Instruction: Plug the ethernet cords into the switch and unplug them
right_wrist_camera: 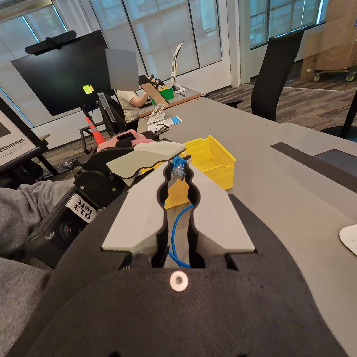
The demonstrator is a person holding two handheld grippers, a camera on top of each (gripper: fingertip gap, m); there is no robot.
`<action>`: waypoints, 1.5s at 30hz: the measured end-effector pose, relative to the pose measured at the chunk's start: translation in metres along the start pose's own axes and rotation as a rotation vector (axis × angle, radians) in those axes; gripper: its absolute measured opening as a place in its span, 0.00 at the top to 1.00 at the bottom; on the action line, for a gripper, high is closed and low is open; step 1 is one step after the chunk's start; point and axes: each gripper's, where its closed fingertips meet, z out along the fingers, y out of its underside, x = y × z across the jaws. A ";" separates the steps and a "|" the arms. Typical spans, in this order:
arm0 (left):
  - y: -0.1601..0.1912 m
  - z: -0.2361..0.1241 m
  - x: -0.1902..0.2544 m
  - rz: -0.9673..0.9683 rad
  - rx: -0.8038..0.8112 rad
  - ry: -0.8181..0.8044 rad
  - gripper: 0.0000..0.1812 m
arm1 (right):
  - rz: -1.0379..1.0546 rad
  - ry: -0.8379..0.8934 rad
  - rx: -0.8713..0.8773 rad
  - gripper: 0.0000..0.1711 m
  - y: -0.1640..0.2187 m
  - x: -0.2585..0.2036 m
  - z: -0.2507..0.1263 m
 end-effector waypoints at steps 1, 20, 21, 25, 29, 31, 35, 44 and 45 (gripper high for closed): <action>0.000 0.000 0.001 -0.018 0.005 0.010 0.96 | 0.001 -0.003 0.004 0.94 0.000 0.000 0.000; -0.098 -0.070 0.040 -1.234 0.304 1.183 0.69 | -0.044 -0.022 0.206 0.94 -0.029 0.011 -0.031; -0.103 -0.065 0.043 -1.314 0.309 1.175 0.65 | -0.060 -0.035 0.210 0.94 -0.030 0.007 -0.031; -0.103 -0.042 0.015 -1.717 0.436 1.060 0.61 | -0.110 -0.117 0.183 0.94 -0.029 -0.010 -0.032; -0.084 -0.026 -0.014 -1.954 0.561 0.828 0.56 | -0.125 -0.227 0.123 0.94 -0.021 -0.029 -0.029; -0.075 -0.025 -0.027 -2.031 0.634 0.756 0.55 | -0.107 -0.259 0.092 0.94 -0.015 -0.034 -0.025; -0.064 -0.028 -0.048 -2.081 0.740 0.651 0.58 | -0.057 -0.317 0.084 0.94 -0.010 -0.040 -0.023; -0.058 -0.034 -0.042 -1.937 0.723 0.684 0.92 | -0.194 -0.340 0.047 0.94 -0.011 -0.049 -0.036; -0.061 -0.035 -0.041 -1.892 0.711 0.704 0.92 | -0.212 -0.345 0.039 0.94 -0.010 -0.049 -0.039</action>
